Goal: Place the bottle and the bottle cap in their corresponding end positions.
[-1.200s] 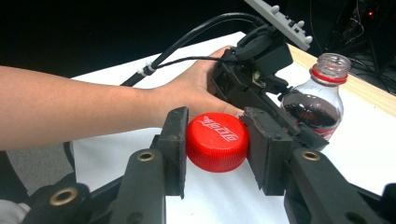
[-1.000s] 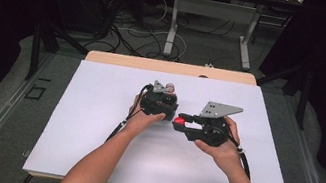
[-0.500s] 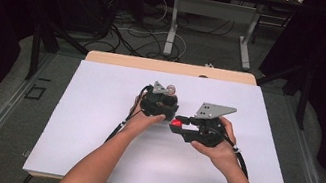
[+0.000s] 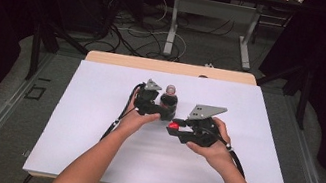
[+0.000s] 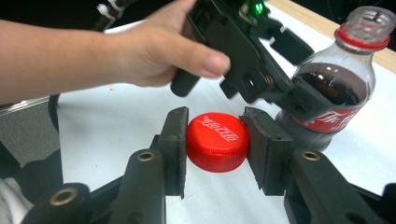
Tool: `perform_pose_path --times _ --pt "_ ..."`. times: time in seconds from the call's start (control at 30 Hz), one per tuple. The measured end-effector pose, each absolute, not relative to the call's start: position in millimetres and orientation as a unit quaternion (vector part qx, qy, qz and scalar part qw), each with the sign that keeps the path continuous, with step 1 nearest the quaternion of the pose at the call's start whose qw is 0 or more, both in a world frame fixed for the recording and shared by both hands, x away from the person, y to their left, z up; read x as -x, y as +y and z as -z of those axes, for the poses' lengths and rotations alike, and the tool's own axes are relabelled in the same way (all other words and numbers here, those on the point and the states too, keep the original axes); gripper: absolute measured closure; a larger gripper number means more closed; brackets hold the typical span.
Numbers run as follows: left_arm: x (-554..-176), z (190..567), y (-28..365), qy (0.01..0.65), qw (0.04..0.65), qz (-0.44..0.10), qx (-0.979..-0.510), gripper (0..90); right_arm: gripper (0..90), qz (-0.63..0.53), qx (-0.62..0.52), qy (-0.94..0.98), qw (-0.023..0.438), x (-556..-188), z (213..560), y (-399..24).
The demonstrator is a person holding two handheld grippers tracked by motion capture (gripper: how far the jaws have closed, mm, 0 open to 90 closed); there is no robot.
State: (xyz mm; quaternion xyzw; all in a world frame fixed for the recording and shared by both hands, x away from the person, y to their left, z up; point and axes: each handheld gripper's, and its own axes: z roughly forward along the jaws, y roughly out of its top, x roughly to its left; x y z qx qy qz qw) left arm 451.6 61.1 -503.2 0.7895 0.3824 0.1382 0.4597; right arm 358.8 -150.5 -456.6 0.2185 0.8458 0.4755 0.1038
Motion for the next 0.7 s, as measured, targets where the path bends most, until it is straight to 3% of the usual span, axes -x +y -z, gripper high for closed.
perform_pose_path --times 0.1,0.7 --pt "-449.3 499.9 66.4 0.389 0.461 -0.129 -0.787 0.7 61.1 -0.476 -0.225 0.845 0.098 -360.8 463.3 -148.2" --pt "-409.2 486.8 103.2 0.393 0.471 -0.133 -0.778 0.5 61.0 -0.443 -0.237 0.860 0.086 -367.6 499.6 -135.4"
